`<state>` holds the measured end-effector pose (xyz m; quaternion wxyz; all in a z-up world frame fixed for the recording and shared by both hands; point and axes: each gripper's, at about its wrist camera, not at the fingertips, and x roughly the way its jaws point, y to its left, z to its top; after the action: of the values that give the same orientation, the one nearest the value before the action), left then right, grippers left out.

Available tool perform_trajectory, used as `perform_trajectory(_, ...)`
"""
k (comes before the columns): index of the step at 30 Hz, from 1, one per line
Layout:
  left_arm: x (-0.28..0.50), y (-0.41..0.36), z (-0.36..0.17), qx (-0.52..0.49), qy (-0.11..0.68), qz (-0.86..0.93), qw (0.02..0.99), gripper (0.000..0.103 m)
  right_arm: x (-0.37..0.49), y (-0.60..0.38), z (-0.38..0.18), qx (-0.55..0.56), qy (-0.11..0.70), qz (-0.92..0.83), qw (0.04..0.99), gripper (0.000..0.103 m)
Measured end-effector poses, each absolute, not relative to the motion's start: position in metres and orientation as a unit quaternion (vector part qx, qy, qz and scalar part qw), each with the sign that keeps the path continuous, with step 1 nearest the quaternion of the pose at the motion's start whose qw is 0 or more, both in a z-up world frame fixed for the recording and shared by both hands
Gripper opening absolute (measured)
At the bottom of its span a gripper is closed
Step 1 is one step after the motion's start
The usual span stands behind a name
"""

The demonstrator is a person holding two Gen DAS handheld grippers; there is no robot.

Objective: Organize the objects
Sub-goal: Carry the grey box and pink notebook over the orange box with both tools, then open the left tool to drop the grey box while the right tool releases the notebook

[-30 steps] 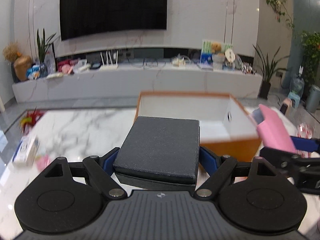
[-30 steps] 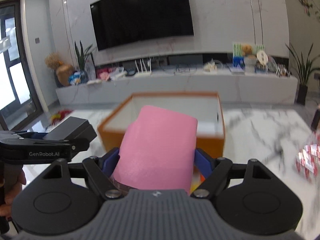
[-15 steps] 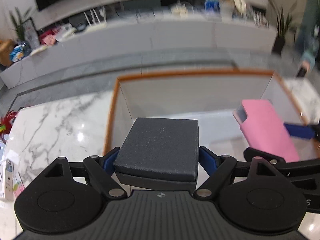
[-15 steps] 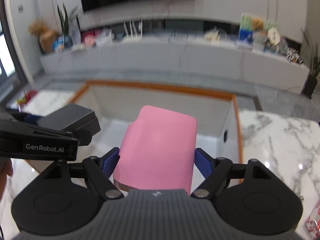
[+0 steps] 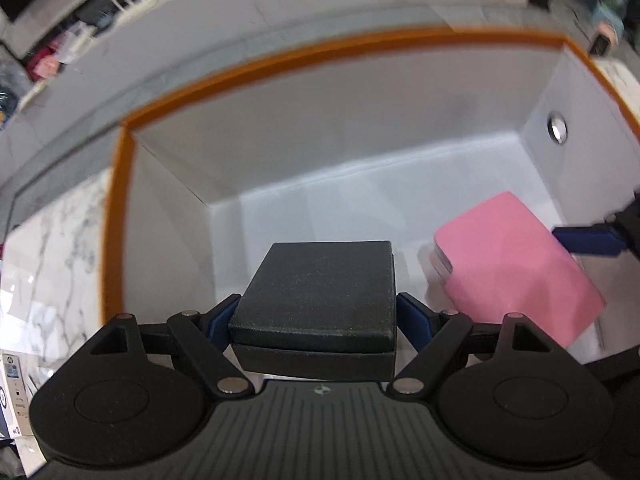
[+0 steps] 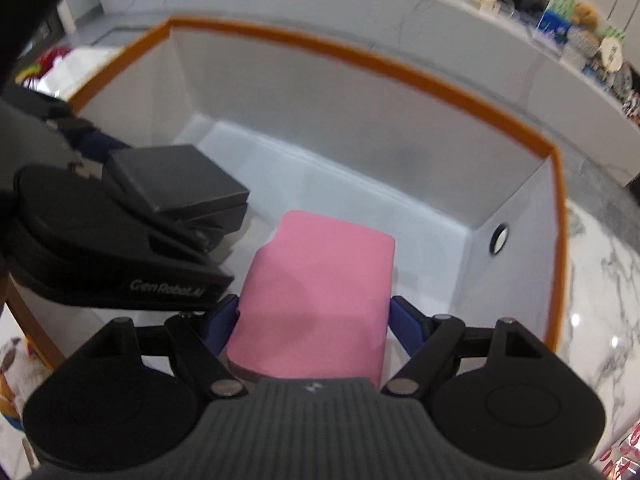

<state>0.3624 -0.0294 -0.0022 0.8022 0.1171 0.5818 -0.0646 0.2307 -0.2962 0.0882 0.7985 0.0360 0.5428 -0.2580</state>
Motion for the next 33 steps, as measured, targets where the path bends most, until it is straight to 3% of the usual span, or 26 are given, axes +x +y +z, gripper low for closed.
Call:
perform_trajectory(10, 0.375, -0.028, -0.021, 0.126, 0.661, -0.077, 0.736, 0.093, 0.245, -0.305, 0.073, 0.063, 0.634, -0.229, 0.736, 0.081)
perform_trajectory(19, 0.365, -0.028, -0.021, 0.145, 0.679, -0.08, 0.715, 0.093, 0.24, -0.305, 0.071, 0.072, 0.656, -0.236, 0.713, 0.082)
perform_trajectory(24, 0.358, -0.026, -0.015, 0.143, 0.68, -0.08, 0.715, 0.093, 0.235, -0.304, 0.079, 0.081, 0.644, -0.233, 0.724, 0.1)
perform_trajectory(33, 0.34, -0.015, 0.011, 0.148, 0.662, -0.075, 0.731, 0.092, 0.215, -0.299, 0.093, 0.095, 0.616, -0.223, 0.749, 0.1)
